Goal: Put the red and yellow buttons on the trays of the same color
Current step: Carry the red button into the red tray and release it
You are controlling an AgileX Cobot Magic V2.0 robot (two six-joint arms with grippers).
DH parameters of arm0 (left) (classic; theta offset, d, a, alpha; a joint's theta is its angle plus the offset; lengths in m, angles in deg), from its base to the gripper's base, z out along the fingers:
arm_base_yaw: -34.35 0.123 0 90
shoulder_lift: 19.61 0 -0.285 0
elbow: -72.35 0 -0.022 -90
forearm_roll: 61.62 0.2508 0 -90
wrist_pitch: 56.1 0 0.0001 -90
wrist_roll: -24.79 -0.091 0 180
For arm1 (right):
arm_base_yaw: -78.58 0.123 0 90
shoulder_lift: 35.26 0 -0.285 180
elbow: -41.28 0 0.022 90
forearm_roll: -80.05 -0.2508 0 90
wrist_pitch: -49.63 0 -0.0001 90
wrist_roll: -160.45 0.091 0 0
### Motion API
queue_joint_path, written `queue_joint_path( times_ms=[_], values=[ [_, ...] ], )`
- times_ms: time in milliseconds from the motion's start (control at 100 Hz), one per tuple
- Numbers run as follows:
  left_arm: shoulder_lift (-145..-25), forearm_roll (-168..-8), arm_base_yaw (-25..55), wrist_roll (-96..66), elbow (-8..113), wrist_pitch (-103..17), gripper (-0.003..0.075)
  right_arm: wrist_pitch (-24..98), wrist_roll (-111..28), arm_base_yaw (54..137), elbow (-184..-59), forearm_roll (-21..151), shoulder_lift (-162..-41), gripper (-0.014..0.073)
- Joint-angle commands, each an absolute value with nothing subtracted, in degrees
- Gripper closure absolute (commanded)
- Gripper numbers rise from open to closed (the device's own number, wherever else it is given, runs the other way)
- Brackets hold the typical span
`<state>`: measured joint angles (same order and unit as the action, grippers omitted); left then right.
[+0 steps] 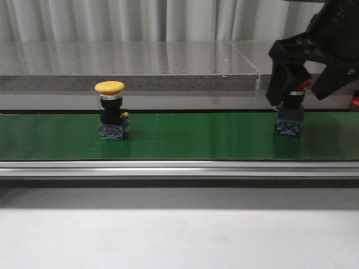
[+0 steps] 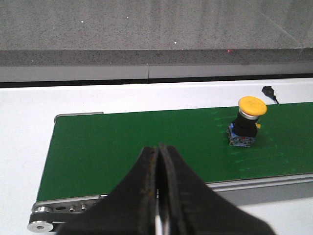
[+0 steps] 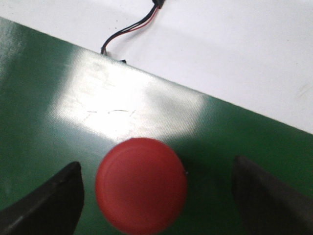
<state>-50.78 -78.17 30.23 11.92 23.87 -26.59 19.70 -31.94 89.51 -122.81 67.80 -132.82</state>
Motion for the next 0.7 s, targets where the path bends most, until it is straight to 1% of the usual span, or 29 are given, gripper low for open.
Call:
queue_joint_path(
  times_ms=[0,30,80,130,150,200,220,250,270,320,360,470,570,690],
  values=[
    [-51.0,-79.0,29.7,12.0,25.4,-30.9,0.0739,23.3,-32.6,89.5,-124.7,67.4,-131.5,-0.0005],
    [-51.0,-79.0,29.7,12.0,25.4,-30.9,0.0739,23.3,-32.6,89.5,-124.7,67.4,-131.7,0.0018],
    [-51.0,-79.0,29.7,12.0,25.4,-30.9,0.0739,23.1,-32.6,89.5,-124.7,67.4,-131.9,0.0088],
    [-51.0,-79.0,29.7,12.0,25.4,-30.9,0.0739,22.5,-32.6,89.5,-124.7,67.4,-131.9,0.02],
    [-51.0,-79.0,29.7,12.0,25.4,-30.9,0.0739,22.3,-32.6,89.5,-124.7,67.4,-131.9,0.0232],
    [-51.0,-79.0,29.7,12.0,25.4,-30.9,0.0739,21.5,-32.6,89.5,-124.8,67.4,-131.9,0.0367],
    [-51.0,-79.0,29.7,12.0,25.4,-30.9,0.0739,20.9,-32.6,89.5,-125.0,67.4,-131.9,0.0399],
    [-51.0,-79.0,29.7,12.0,25.4,-30.9,0.0739,20.2,-32.6,89.5,-125.3,67.5,-131.9,0.0473],
    [-51.0,-79.0,29.7,12.0,25.4,-30.9,0.0739,19.6,-32.6,89.5,-125.5,67.5,-131.9,0.0511],
    [-51.0,-79.0,29.7,12.0,25.4,-30.9,0.0739,17.9,-32.6,89.4,-126.9,67.9,-131.9,0.0574],
    [-51.0,-79.0,29.7,12.0,25.4,-30.9,0.0739,16.3,-32.6,89.0,-128.0,68.0,-131.9,0.0593],
    [-51.0,-79.0,29.7,12.0,25.4,-30.9,0.0739,11.8,-32.6,86.4,-133.2,68.5,-131.9,0.0586],
    [-51.0,-79.0,29.7,12.0,25.4,-30.9,0.0739,7.8,-32.6,81.9,-138.8,68.6,-131.9,0.0586],
    [-51.0,-79.0,29.7,12.0,25.4,-30.9,0.0739,6.3,-32.6,75.2,-144.0,68.9,-131.9,0.0586]
  ],
)
